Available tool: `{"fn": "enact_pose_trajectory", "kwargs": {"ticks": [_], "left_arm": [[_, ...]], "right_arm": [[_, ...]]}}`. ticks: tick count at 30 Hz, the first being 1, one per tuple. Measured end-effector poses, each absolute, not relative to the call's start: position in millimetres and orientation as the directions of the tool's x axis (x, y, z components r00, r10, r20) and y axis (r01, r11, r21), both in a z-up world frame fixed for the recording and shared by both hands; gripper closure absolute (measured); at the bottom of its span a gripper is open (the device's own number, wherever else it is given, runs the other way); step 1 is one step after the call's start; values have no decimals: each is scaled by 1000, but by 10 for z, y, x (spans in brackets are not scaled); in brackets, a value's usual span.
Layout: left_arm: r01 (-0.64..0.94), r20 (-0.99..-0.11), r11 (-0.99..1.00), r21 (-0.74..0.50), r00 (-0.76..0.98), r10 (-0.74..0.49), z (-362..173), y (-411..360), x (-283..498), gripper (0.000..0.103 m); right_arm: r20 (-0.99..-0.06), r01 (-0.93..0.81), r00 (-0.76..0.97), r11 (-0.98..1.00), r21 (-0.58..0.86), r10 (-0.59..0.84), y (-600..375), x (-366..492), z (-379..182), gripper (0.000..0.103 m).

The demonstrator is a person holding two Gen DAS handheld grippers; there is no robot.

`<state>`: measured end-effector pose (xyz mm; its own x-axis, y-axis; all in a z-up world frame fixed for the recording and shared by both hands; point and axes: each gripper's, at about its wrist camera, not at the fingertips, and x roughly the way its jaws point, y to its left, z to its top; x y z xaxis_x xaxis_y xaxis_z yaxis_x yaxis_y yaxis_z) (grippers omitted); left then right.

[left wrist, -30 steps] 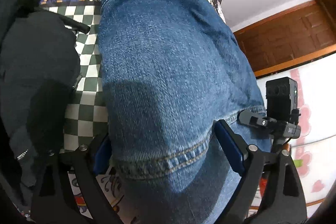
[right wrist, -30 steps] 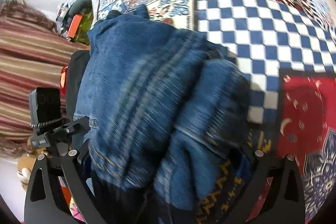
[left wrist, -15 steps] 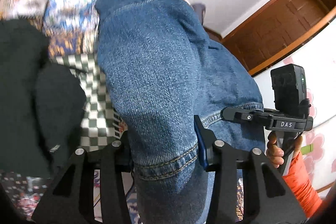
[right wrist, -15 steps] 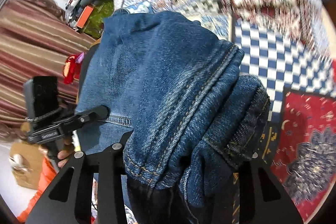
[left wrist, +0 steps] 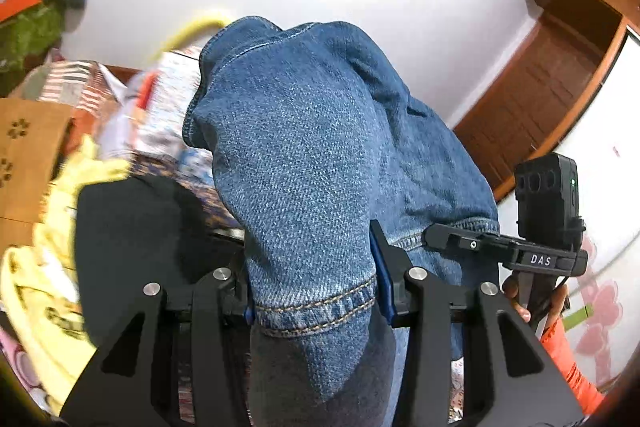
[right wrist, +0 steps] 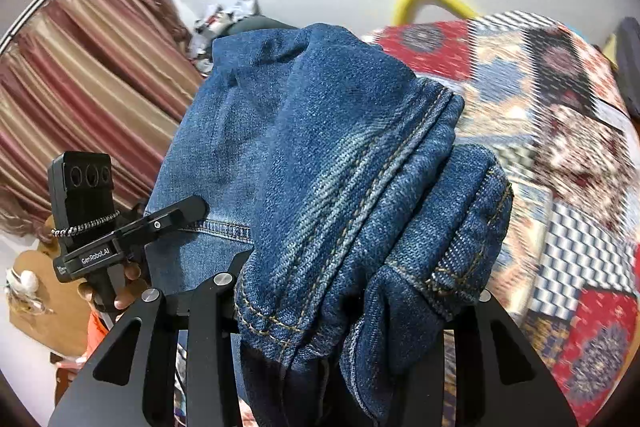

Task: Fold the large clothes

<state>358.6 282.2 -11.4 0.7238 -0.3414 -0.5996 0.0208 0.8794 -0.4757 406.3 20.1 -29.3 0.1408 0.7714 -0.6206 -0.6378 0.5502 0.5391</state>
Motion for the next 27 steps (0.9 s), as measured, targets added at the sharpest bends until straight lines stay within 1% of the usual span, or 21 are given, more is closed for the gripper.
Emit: {"fn": "enact_pose_trajectory", "kwargs": {"ticks": [3, 6, 8, 12, 16, 18, 19, 21, 22, 25, 27], "left_arm": [[-28, -610, 878, -477, 730, -308, -122, 3218, 3520, 59], [-85, -634, 872, -481, 721, -280, -320, 3578, 3512, 59], [-131, -657, 866, -483, 708, -259, -510, 3795, 3548, 59], [-207, -716, 856, -474, 657, -238, -998, 4186, 3739, 59], [-290, -773, 832, -473, 590, -234, -1637, 4523, 3925, 58], [-305, -778, 824, -478, 582, -236, -1851, 4609, 4004, 53], [-307, -776, 819, -485, 582, -242, -1913, 4640, 4026, 52], [-291, -777, 828, -479, 579, -247, -1916, 4624, 4033, 50], [-278, -788, 850, -447, 572, -227, -1874, 4572, 4033, 50], [-262, -817, 899, -351, 555, -158, -1778, 4446, 4017, 48], [-275, -820, 906, -323, 559, -123, -1735, 4421, 3956, 48]], "right_arm": [[-615, -657, 110, 522, 544, 780, 541, 4039, -374, 65], [-621, -647, 65, 506, 570, 781, 900, 4102, -567, 65], [-631, -637, 32, 502, 585, 776, 1126, 4133, -724, 65], [-661, -619, -27, 507, 600, 750, 1537, 4247, -1220, 65], [-712, -558, -82, 560, 612, 697, 1889, 4445, -1810, 65], [-749, -549, -82, 598, 584, 657, 2001, 4548, -2016, 60], [-763, -548, -83, 609, 573, 642, 2018, 4582, -2096, 57], [-763, -530, -106, 613, 586, 638, 1987, 4670, -2187, 52], [-761, -523, -113, 613, 592, 639, 1957, 4694, -2188, 51], [-794, -551, -102, 630, 547, 600, 1813, 4652, -2079, 51], [-813, -576, -74, 641, 508, 578, 1748, 4598, -1926, 51]]}}
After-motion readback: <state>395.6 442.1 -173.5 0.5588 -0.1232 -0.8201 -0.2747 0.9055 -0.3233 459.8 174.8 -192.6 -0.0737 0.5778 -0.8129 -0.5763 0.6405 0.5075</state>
